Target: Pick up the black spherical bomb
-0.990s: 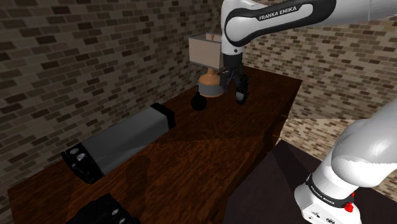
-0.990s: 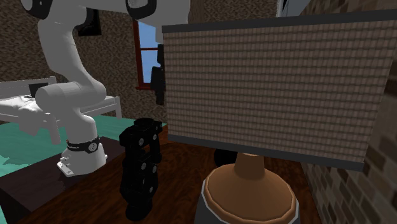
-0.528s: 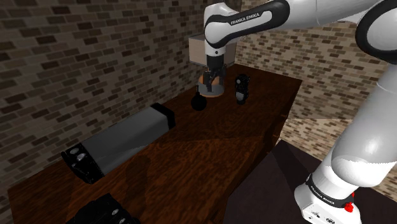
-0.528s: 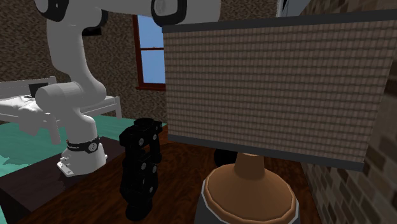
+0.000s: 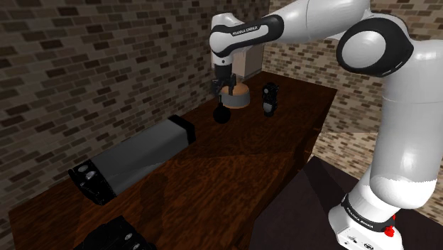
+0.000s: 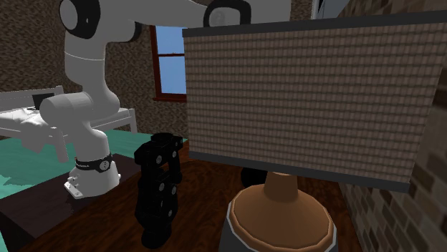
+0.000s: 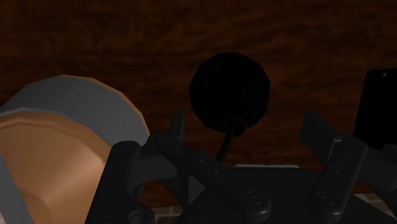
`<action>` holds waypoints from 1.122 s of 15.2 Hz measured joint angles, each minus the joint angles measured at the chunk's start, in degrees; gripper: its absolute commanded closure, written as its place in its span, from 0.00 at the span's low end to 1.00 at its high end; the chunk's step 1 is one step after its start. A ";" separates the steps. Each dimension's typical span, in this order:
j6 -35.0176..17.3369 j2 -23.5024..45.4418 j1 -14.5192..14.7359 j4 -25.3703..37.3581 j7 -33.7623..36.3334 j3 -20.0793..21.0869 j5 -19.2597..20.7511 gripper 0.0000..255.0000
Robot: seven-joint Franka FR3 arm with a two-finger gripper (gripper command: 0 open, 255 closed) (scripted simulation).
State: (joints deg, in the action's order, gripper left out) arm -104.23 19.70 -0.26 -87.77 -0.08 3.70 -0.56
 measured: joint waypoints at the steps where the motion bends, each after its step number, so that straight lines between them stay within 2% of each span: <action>1: -0.41 0.66 0.05 0.26 0.09 0.02 -0.04 0.00; 7: -4.16 2.01 0.13 -2.08 0.16 0.04 -0.05 0.00; 8: -4.46 2.15 0.09 -2.26 0.10 0.02 -0.05 1.00; 17: -4.88 2.10 0.04 -2.61 0.01 0.00 -0.07 1.00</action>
State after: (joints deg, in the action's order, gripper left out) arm -109.10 21.79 -0.23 -90.37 -0.07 3.70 -0.63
